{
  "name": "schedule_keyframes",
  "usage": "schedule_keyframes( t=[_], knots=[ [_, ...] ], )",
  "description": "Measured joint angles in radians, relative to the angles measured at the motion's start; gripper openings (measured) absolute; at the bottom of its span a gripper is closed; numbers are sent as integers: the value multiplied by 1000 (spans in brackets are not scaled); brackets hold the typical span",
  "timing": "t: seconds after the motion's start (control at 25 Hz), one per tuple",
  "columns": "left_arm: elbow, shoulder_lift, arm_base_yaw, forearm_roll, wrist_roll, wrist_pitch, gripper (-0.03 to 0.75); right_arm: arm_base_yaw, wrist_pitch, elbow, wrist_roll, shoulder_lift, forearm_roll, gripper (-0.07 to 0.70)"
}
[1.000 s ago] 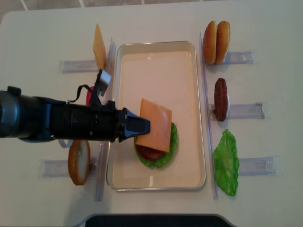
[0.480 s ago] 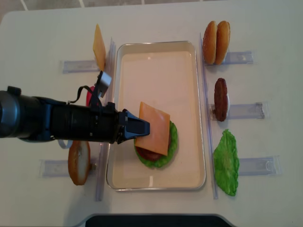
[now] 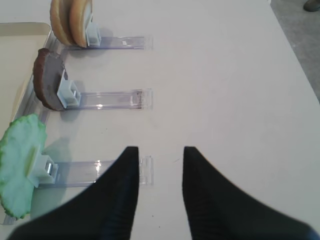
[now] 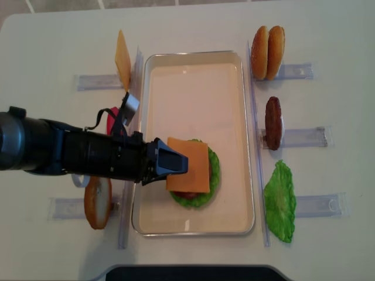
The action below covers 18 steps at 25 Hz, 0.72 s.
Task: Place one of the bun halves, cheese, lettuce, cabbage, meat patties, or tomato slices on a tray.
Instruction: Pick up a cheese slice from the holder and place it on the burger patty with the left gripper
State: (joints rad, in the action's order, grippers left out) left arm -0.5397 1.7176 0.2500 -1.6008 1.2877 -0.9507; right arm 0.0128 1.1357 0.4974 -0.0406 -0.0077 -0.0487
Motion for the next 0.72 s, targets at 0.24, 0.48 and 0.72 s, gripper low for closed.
schedule_keyframes(
  t=[0.24,0.48,0.72],
  knots=[
    [-24,0,0,21,-57,0,463,0,0,0,0,0,0,240],
    [-87,0,0,159,-219,2,464,0,0,0,0,0,0,240],
    [-169,0,0,321,-417,25,464,0,0,0,0,0,-2,240]
  ],
)
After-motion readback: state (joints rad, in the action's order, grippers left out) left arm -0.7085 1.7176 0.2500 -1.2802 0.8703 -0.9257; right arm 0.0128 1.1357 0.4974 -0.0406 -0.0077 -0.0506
